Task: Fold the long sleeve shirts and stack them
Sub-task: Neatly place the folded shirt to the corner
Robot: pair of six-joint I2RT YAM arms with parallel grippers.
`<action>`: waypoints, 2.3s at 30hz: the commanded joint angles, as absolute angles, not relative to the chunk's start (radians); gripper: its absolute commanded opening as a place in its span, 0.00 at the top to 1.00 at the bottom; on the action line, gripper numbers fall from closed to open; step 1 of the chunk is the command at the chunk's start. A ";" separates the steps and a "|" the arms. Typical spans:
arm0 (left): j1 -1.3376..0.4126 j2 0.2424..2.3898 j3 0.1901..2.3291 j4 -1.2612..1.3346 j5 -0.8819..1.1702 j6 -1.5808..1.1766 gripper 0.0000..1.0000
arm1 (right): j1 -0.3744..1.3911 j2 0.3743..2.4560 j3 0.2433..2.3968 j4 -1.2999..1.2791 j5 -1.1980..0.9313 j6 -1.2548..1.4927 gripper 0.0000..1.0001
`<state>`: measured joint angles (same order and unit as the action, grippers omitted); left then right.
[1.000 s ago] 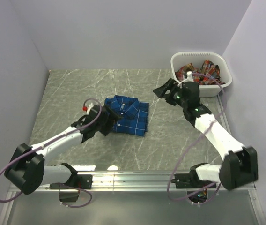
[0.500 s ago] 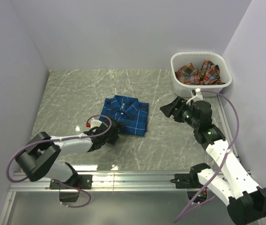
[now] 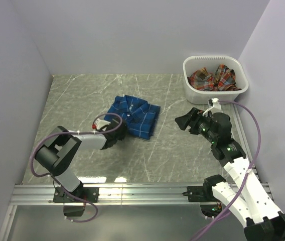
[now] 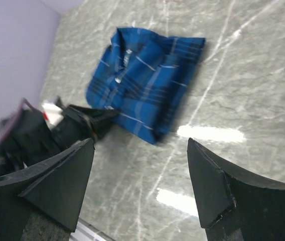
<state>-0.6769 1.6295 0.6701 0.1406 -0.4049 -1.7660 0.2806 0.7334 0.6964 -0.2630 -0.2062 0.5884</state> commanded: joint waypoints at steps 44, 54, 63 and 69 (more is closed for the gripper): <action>0.319 1.873 1.243 -0.032 0.018 -1.226 0.06 | 0.273 0.689 0.814 -0.466 0.067 0.469 0.19; 0.319 1.248 1.223 -0.420 0.035 -0.783 0.01 | 0.273 0.615 0.946 -0.650 0.250 0.503 0.17; 0.115 0.841 1.310 -0.587 0.029 -0.482 0.01 | 0.273 0.505 0.974 -0.695 0.371 0.453 0.17; -0.074 0.645 1.310 -0.705 -0.064 -0.371 0.01 | 0.273 0.355 0.945 -0.693 0.437 0.405 0.17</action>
<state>-0.0284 0.7136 1.3064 -0.5983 0.0051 -0.4782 0.2787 0.4149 0.9375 -0.6945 0.3607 0.4442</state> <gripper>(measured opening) 0.994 0.830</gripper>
